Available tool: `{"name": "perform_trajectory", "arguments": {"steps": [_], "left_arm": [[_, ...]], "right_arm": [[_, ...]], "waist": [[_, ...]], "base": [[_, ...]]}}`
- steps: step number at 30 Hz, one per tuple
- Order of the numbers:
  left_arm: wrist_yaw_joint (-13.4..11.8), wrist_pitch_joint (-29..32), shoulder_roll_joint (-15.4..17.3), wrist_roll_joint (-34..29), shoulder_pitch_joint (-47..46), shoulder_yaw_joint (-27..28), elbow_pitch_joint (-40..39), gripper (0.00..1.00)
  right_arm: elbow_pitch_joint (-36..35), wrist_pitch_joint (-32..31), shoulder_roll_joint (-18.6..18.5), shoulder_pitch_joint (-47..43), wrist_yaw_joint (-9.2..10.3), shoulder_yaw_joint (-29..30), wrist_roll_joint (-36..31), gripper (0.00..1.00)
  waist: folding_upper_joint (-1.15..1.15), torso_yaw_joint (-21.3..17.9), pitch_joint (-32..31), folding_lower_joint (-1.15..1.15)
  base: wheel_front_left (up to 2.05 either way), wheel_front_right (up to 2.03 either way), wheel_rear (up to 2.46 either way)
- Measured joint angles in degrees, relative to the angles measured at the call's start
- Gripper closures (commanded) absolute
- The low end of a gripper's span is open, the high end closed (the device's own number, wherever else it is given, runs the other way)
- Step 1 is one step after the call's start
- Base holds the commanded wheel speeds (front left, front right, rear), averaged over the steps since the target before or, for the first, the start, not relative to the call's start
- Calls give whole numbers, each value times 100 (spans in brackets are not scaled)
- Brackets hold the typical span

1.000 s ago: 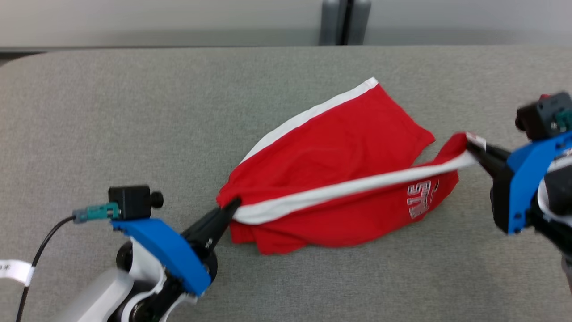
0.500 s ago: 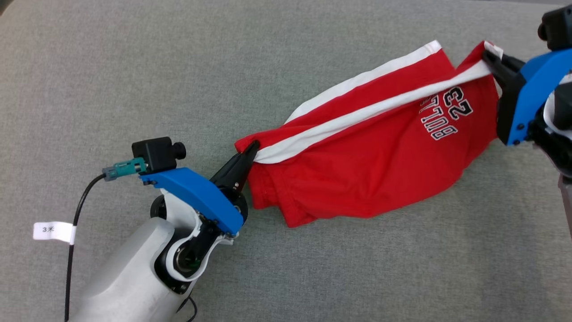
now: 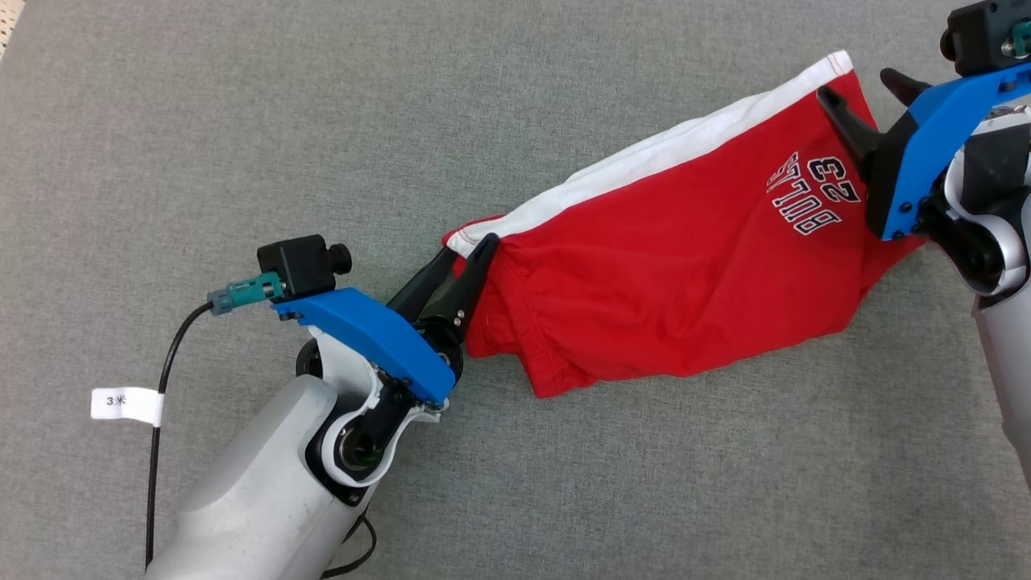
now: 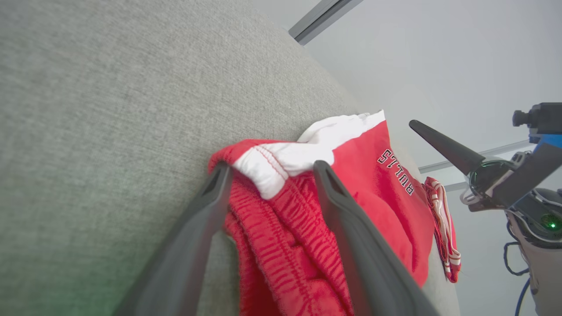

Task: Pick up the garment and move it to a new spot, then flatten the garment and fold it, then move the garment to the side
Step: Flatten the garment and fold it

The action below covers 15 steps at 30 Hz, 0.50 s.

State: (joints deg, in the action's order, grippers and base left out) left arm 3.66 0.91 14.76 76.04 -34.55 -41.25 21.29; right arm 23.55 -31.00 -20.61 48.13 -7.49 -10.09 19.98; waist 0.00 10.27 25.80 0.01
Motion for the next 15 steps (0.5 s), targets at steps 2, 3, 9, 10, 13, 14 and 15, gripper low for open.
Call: {"name": "perform_trajectory", "arguments": {"steps": [2,3,9,10,13,14,15], "left_arm": [[38,-4,-4,-23,0,-33,71,0],[43,-10,-7,-45,3,-52,103,0],[127,-548,135,-374,285,-94,92,0],[145,-732,175,-447,353,-73,60,0],[208,-1273,223,-655,580,7,-43,0],[231,-1394,252,-754,647,49,-62,0],[238,-1486,275,-899,707,127,-66,0]], "right_arm": [[115,58,-11,7,0,-62,47,0],[164,94,-25,4,0,-88,76,0],[316,270,-190,-143,0,-182,345,0],[326,322,-224,-199,0,-183,371,0],[333,483,-313,-392,0,-140,423,0],[328,552,-335,-466,0,-108,435,0],[328,614,-349,-535,0,-53,444,0]], "waist": [[0,8,-40,0],[0,11,-68,0],[0,9,-328,-1],[0,7,-382,-1],[0,3,-544,-1],[0,3,-598,-2],[0,5,-648,-2]], "base": [[0,0,0],[0,0,0],[0,0,0],[0,0,0],[0,0,0],[0,0,0],[0,0,0]]}}
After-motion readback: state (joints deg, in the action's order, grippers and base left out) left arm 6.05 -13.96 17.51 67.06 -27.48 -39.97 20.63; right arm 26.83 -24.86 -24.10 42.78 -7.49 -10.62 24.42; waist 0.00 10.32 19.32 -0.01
